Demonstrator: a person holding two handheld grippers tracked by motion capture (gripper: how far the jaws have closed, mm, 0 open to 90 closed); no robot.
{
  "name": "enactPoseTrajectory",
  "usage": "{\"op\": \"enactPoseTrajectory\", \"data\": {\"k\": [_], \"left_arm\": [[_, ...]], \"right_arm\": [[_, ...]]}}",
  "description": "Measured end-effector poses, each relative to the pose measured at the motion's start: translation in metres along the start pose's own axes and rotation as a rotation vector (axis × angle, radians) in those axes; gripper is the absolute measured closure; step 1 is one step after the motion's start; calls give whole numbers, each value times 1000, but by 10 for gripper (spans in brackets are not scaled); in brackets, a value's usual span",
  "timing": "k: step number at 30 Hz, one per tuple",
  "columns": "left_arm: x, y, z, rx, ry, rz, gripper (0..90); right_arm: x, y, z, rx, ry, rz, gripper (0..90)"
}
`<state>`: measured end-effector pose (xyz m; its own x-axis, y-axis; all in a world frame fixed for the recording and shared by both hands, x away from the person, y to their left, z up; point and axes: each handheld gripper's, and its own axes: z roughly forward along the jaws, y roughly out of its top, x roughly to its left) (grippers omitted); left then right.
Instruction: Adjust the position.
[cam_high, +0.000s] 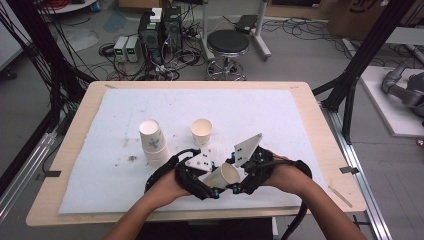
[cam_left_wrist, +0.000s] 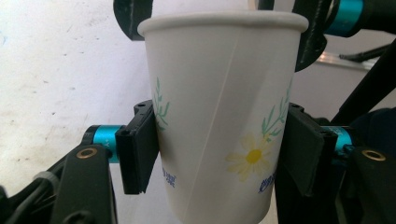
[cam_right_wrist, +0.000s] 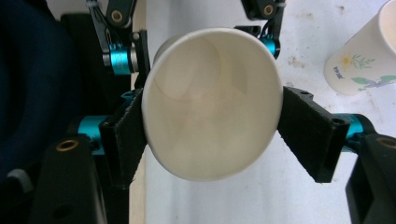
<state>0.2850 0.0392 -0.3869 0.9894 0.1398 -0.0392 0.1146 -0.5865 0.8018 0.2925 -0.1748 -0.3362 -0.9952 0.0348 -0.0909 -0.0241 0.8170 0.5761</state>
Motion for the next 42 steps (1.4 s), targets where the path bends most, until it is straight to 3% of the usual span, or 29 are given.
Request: {"op": "enactPoseTrajectory", "data": {"k": [3, 9, 16, 24, 42], "left_arm": [[1, -5, -1, -29, 11, -23, 330], [3, -15, -2, -108, 34, -66, 321], [6, -26, -1, -200, 69, -119, 315], [8, -38, 2, -331, 123, -152, 309], [11, -38, 8, -505, 253, -119, 307]], "right_arm": [[-1, -5, -5, -84, -14, 29, 216], [-2, -20, -15, -225, -45, 108, 215], [-3, -48, -24, -396, -97, 243, 216], [-2, -82, -35, -458, -213, 343, 216], [15, -159, -40, -476, -451, 491, 217]]}}
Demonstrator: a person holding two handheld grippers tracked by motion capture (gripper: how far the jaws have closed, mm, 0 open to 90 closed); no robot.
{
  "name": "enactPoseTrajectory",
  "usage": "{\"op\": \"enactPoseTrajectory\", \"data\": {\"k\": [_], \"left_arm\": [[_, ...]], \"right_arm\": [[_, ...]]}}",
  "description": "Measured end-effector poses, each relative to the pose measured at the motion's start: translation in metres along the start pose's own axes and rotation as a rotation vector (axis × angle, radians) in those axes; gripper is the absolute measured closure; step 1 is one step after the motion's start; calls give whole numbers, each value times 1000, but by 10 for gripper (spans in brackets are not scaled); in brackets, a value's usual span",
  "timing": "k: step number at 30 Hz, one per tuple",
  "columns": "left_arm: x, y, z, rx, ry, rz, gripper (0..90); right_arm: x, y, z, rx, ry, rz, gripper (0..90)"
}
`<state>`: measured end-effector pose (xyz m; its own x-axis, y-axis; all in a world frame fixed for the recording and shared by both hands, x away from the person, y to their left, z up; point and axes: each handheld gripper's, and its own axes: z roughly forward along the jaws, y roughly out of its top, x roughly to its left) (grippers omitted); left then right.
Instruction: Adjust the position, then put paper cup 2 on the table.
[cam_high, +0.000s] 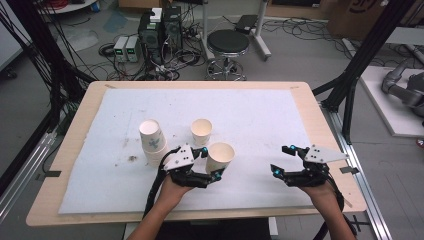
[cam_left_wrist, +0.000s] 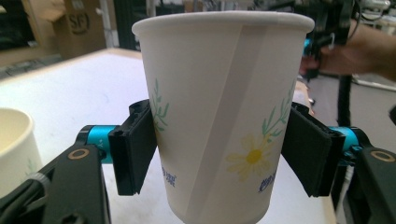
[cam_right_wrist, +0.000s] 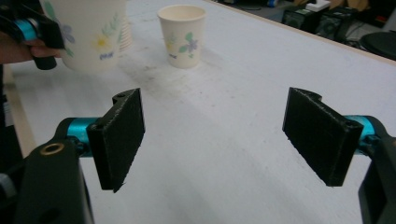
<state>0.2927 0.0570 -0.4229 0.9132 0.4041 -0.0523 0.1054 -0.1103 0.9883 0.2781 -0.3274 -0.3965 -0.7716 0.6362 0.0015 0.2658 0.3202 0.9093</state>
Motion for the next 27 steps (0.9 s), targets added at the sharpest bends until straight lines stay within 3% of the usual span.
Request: {"op": "enactPoseTrajectory", "data": {"k": [3, 7, 14, 27], "left_arm": [[3, 1, 3, -54, 4, -6, 307], [4, 1, 6, -72, 2, -4, 306], [0, 0, 9, -72, -2, -2, 306], [1, 6, 13, -100, -14, 3, 305]], "right_arm": [[-3, -8, -2, -9, -29, 22, 216], [-4, -11, -2, -15, -41, 25, 216], [-1, -12, 0, -12, -32, 19, 217], [-2, -12, -7, -31, -56, 27, 218]]}}
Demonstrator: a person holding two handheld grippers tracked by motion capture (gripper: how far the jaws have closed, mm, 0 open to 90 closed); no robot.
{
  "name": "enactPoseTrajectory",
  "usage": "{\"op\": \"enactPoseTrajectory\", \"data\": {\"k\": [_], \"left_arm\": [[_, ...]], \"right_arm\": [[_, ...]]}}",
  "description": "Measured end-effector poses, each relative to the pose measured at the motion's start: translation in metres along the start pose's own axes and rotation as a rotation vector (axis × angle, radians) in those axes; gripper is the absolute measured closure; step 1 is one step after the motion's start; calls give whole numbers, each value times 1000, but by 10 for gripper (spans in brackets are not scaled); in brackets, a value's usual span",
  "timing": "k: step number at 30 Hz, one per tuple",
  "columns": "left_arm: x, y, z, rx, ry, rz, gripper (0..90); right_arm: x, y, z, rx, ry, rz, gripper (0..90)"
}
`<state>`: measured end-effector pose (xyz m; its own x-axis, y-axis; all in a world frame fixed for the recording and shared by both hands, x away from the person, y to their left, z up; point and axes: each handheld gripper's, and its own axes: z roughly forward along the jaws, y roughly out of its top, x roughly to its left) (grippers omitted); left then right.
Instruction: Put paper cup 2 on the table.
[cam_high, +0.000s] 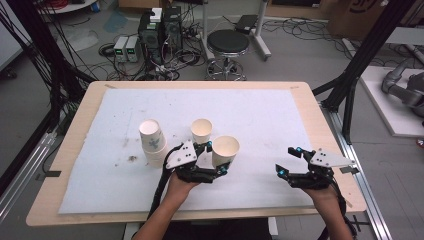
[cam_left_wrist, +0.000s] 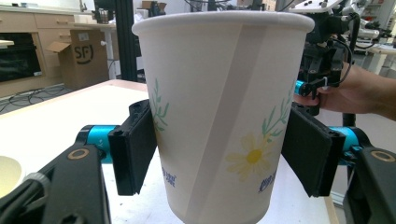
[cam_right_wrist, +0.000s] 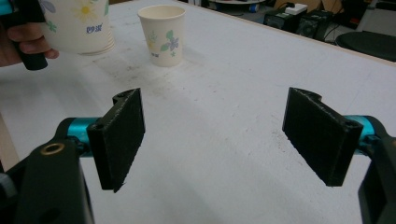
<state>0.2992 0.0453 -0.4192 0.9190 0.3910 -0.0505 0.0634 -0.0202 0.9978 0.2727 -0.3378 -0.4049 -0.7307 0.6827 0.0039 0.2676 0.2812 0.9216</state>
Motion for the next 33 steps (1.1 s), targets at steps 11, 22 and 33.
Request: {"op": "enactPoseTrajectory", "data": {"k": [11, 22, 33], "left_arm": [[9, -3, 22, 11, 17, -11, 304], [13, 2, 68, 8, 57, -7, 306], [17, -16, 108, 135, 109, -22, 313]], "right_arm": [[3, -1, -1, 11, -9, -18, 218], [-2, -7, -13, -11, -45, -2, 218], [-3, -7, -13, -17, -45, 5, 218]]}}
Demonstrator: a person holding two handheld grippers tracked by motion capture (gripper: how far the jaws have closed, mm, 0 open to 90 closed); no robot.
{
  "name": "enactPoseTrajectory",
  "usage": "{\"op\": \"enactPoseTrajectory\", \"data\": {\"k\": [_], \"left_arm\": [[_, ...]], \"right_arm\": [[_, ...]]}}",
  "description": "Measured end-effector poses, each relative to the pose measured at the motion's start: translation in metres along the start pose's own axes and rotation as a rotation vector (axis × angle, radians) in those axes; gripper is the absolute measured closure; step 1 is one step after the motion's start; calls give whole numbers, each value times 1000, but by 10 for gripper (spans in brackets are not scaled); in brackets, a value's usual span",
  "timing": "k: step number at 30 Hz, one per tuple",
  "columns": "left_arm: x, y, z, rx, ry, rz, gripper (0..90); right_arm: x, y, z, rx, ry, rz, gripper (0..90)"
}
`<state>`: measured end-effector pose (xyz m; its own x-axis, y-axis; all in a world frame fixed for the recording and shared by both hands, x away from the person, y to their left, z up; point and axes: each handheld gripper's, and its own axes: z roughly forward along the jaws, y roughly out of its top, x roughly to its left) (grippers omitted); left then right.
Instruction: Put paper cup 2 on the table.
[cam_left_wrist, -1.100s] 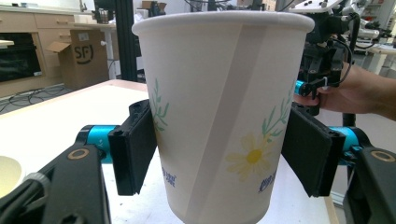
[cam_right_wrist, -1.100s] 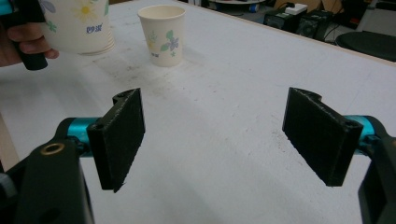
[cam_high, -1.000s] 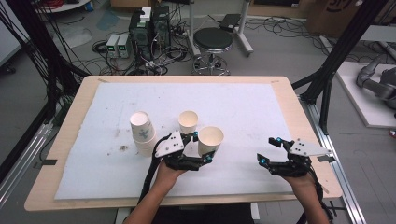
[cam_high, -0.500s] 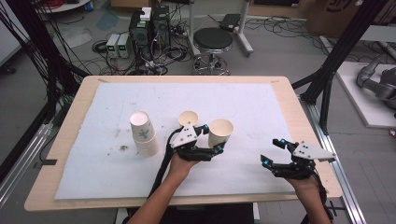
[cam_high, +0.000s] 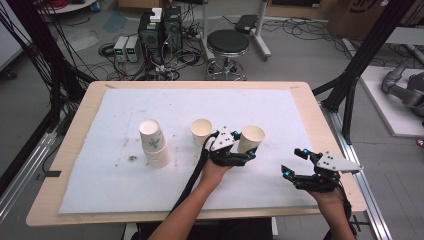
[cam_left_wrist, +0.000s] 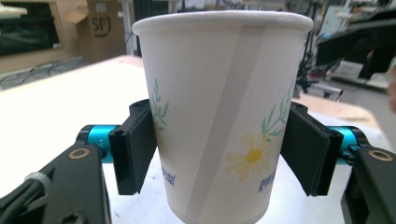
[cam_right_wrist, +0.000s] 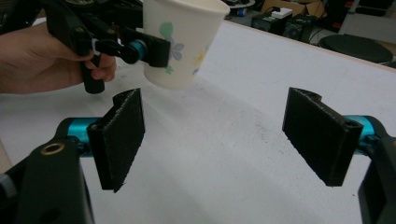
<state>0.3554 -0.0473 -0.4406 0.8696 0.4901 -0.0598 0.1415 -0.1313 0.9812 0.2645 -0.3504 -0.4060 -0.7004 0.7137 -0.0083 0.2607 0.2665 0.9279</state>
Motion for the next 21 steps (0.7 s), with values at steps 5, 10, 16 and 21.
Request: {"op": "enactPoseTrajectory", "data": {"k": [5, 10, 16, 21], "left_arm": [[-4, -3, 13, 54, 35, 14, 317], [-6, -6, 24, 98, 49, 4, 317], [-6, -6, 30, 148, 69, 3, 316], [-10, -5, 34, 238, 103, 26, 317]], "right_arm": [[0, 1, 1, -2, 5, -7, 218], [1, 3, 0, -11, 5, -6, 218], [0, 3, -1, -16, 7, -1, 218], [1, 4, -1, -16, 12, -9, 218]]}}
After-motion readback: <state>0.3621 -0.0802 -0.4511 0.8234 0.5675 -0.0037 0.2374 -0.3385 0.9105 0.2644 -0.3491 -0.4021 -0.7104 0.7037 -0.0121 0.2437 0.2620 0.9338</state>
